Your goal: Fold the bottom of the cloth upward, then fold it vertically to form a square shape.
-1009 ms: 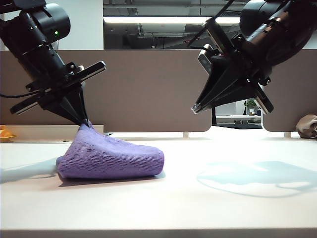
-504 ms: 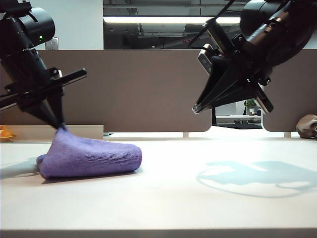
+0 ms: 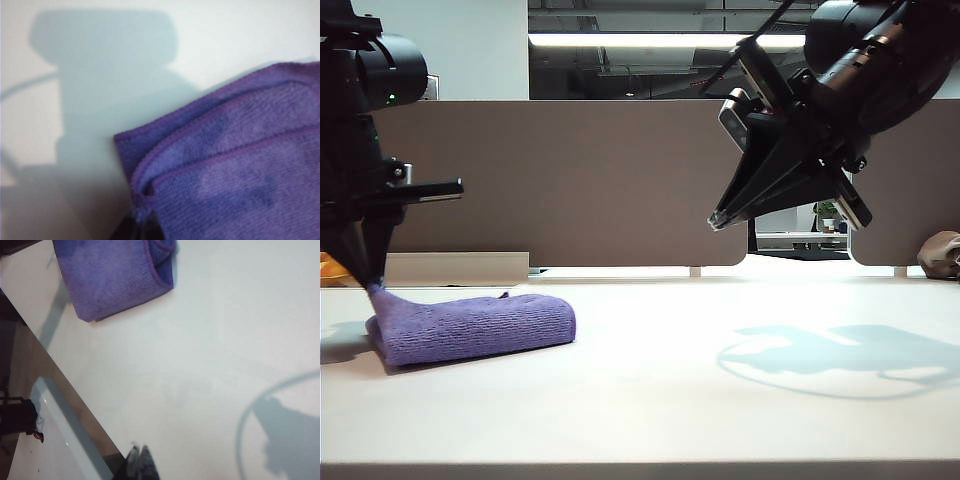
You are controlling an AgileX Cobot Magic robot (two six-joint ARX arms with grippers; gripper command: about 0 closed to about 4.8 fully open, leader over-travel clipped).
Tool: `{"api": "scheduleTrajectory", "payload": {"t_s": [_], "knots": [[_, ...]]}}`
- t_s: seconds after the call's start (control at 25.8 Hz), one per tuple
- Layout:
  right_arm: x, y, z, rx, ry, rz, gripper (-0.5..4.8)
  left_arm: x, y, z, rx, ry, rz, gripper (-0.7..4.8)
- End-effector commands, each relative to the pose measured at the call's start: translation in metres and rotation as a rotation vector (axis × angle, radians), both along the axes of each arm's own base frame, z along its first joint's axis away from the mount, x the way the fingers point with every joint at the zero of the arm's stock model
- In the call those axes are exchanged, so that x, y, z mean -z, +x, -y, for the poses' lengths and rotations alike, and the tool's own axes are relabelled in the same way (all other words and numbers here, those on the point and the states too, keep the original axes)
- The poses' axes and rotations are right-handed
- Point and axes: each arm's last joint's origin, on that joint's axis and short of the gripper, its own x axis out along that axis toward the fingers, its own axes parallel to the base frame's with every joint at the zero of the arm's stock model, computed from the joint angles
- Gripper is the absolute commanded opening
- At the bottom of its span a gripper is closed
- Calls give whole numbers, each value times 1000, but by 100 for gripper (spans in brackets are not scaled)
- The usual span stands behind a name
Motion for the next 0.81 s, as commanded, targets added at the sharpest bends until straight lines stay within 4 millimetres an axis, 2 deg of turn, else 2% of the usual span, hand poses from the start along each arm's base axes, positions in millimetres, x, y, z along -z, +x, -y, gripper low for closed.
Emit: {"api": "scheduleTrajectory", "payload": {"t_s": [0.04, 0.27, 0.43, 0.5, 0.7, 0.74, 0.81], "knots": [[-2, 0, 0, -12, 5, 17, 0, 1, -2, -2, -16, 31, 1, -1], [-2, 0, 0, -12, 4, 13, 0, -1, 3, -1, -3, 25, 49, 2], [-1, -1, 0, -12, 1, 6, 0, -2, 3, -1, -6, 32, 60, 134], [-1, -1, 0, -12, -1, 2, 0, -2, 3, -2, -19, 60, 61, 154], [-1, -2, 1, -17, -4, 0, 0, -3, 4, -3, -29, 79, 77, 158], [-1, -2, 1, -17, -4, -1, 0, -3, 4, -2, -28, 74, 81, 206], [-1, -2, 1, -17, -5, -5, 0, -4, 5, -2, -22, 58, 88, 239]]}}
